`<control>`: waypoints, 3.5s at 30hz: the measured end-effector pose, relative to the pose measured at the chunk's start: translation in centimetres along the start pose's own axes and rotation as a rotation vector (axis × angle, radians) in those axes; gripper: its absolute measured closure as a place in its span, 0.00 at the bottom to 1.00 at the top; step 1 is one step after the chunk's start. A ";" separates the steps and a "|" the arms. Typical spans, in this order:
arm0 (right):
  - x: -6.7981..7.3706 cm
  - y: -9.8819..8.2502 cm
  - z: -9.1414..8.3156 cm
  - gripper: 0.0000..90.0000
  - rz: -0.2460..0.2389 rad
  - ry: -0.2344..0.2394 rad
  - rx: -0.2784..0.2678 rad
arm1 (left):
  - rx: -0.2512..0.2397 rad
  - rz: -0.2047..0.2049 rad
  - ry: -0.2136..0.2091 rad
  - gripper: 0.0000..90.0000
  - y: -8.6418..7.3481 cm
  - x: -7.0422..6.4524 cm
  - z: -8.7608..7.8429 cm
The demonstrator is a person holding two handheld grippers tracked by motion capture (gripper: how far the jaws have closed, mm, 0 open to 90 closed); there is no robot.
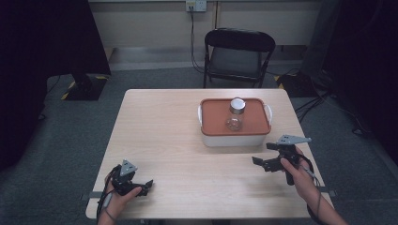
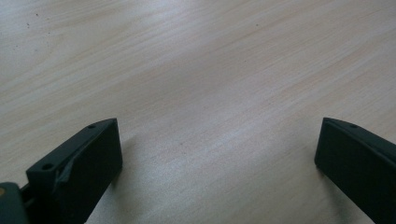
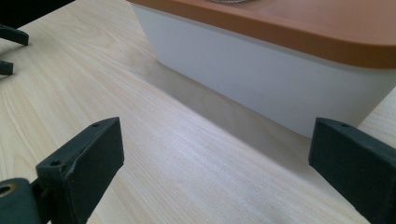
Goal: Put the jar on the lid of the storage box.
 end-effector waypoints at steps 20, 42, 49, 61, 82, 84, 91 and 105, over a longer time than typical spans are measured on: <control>-0.3 -0.5 -1.0 0.02 -0.001 -0.004 0.004 | 0.000 0.000 0.000 0.01 0.0 0.0 0.0; -0.6 -1.7 -1.5 0.02 0.010 -0.006 0.016 | 0.000 0.000 0.000 0.01 0.0 0.0 0.0; -0.7 -2.0 -1.8 0.02 0.014 -0.010 0.017 | 0.000 0.000 0.001 0.01 0.0 0.0 0.0; -1.0 -2.4 -2.3 0.02 0.023 -0.014 0.013 | 0.000 -0.001 0.002 0.01 0.0 0.0 0.0; -1.2 -3.4 -2.8 0.02 0.031 -0.016 0.022 | 0.000 -0.001 0.002 0.01 0.0 0.0 0.0; -1.2 -3.5 -2.9 0.02 0.029 -0.017 0.025 | 0.000 -0.001 0.002 0.01 0.0 0.0 0.0; -1.4 -3.7 -3.3 0.02 0.029 -0.023 0.027 | 0.000 -0.001 0.002 0.01 0.0 0.0 0.0; -1.5 -4.0 -3.7 0.02 0.031 -0.025 0.032 | 0.000 -0.001 0.002 0.01 0.0 0.0 0.0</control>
Point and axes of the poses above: each handheld gripper's, and its own axes: z roughly forward along the jaws, y roughly out of its top, x roughly to its left, the point moved 1 cm from there along z, roughly forward along the jaws, and after that the axes turned 11 degrees about -x, right-handed, at the moved point
